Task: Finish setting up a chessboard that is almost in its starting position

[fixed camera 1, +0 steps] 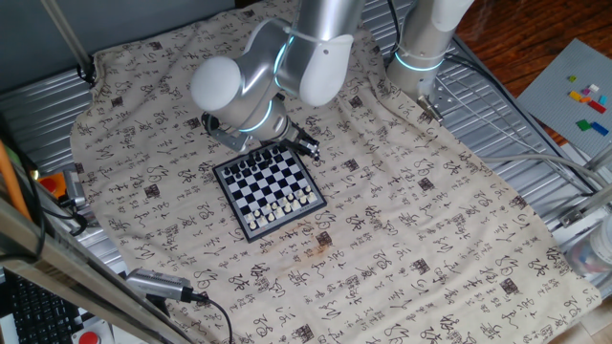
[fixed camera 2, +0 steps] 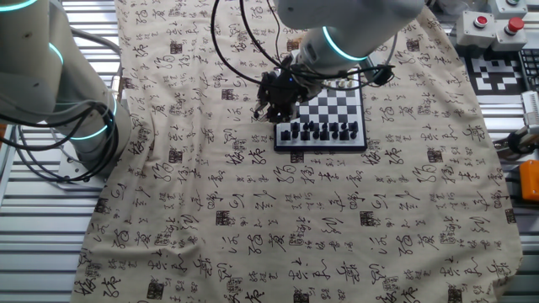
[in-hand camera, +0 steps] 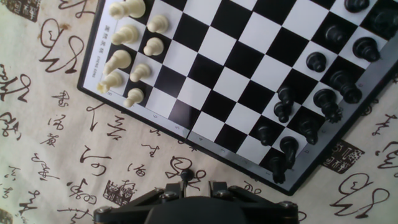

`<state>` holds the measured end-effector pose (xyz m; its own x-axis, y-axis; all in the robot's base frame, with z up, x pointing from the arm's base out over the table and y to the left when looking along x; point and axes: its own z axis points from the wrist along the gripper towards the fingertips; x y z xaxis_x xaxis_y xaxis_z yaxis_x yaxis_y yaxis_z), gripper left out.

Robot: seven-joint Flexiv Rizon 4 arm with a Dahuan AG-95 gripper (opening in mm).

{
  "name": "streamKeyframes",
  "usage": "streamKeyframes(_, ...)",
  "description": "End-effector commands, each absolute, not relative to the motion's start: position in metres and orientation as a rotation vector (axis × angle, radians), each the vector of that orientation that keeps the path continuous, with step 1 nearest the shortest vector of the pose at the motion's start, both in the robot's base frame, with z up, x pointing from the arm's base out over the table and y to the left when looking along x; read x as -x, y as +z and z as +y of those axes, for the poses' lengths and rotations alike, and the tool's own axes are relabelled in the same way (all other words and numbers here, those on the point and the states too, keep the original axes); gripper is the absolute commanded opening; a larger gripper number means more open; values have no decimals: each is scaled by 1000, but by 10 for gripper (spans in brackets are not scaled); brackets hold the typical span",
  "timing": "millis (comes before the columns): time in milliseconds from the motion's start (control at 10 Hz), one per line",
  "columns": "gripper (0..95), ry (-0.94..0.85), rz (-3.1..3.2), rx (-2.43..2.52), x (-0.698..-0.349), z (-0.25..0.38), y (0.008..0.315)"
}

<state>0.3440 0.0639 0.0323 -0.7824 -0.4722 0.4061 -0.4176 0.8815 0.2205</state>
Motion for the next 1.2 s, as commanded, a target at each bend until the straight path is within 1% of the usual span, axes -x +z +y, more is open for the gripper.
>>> streamKeyframes(100, 190, -162, -2594, -639, -344, 64, 35)
streamKeyframes(500, 190, -202, -2625, -567, -344, 66, 39)
streamKeyframes(1200, 190, -215, -2620, -537, -343, 71, 29)
